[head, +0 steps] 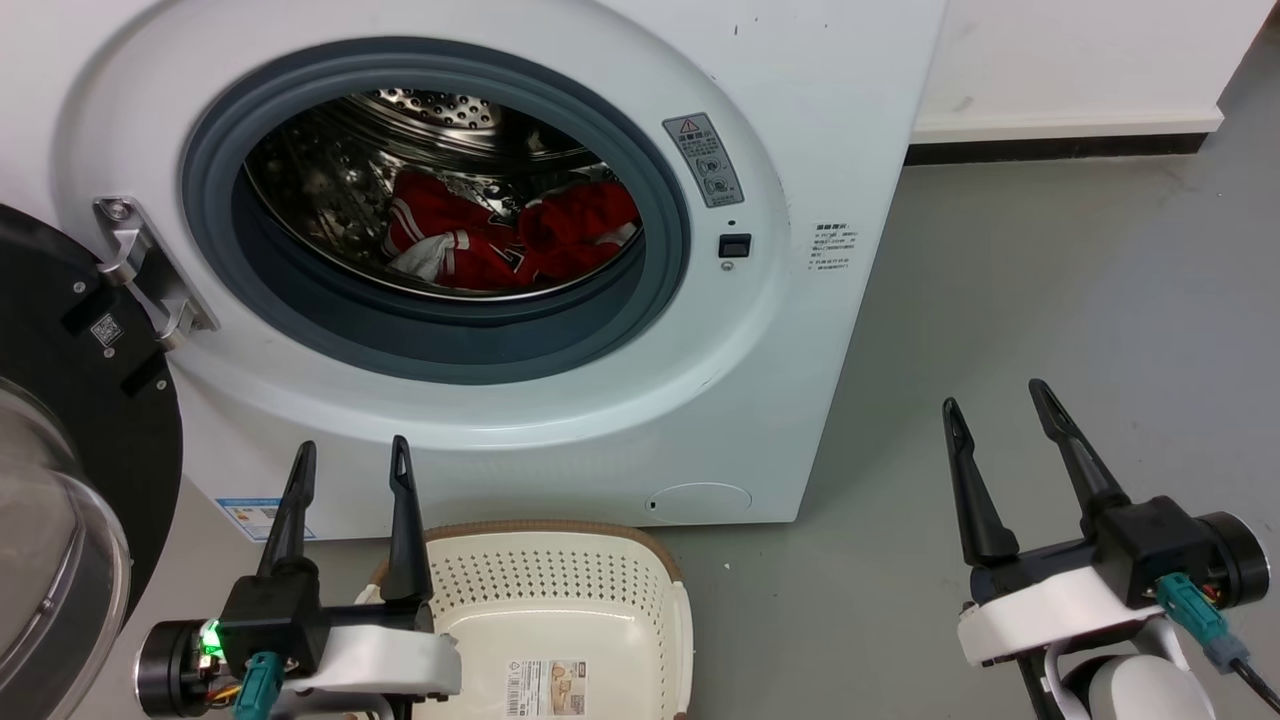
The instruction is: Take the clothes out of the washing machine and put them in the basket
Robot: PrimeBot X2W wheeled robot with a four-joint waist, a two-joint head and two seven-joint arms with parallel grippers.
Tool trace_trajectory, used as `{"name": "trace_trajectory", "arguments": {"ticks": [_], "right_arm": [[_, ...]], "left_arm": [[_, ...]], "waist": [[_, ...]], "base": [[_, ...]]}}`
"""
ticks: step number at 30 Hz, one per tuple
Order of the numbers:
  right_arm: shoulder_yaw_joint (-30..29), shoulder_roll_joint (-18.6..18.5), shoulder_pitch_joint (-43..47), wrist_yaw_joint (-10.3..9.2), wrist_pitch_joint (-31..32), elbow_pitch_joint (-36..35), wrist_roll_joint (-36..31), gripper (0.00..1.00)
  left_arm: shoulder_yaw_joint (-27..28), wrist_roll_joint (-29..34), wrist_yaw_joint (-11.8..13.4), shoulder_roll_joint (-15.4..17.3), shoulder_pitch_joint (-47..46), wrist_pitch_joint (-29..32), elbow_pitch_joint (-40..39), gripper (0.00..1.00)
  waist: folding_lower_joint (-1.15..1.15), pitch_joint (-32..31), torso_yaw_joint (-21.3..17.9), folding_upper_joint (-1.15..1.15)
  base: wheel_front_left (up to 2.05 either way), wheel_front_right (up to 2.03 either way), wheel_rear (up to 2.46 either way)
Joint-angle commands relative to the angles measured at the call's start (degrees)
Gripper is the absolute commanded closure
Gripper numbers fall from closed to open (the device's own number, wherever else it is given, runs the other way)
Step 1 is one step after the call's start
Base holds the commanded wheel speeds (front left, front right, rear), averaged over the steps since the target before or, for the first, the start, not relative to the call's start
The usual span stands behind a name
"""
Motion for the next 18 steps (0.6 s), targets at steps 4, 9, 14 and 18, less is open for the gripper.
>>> {"name": "trace_trajectory", "arguments": {"ticks": [4, 9, 14, 18], "right_arm": [[0.27, 0.07, -0.86, -0.02, -0.74, -0.43, -2.68, 0.00], [0.21, 0.08, -0.88, -0.02, -1.30, -0.49, -4.07, 0.00], [0.26, 0.08, -1.01, -0.03, -1.84, 0.15, -3.53, 0.00], [0.64, 0.09, -0.93, -0.03, -2.26, 0.67, -4.33, 0.00]], "left_arm": [[0.23, 2.26, -0.36, -0.09, 0.07, -0.84, -0.98, 0.00], [1.25, 3.25, -1.88, -1.29, 0.78, -1.36, -1.96, 0.00], [3.97, 3.66, -4.64, -3.43, 1.22, -1.88, -2.68, 0.00], [5.68, 5.43, -6.90, -4.71, 2.01, -2.35, -2.64, 0.00]], "waist": [[0.00, 0.29, -0.06, 0.00], [0.00, 0.50, -0.07, 0.00], [0.00, 0.57, -0.09, 0.00], [0.00, 0.62, -0.18, 0.00]], "base": [[0.00, 0.00, 0.00], [0.00, 0.00, 0.00], [0.00, 0.00, 0.00], [0.00, 0.00, 0.00]]}}
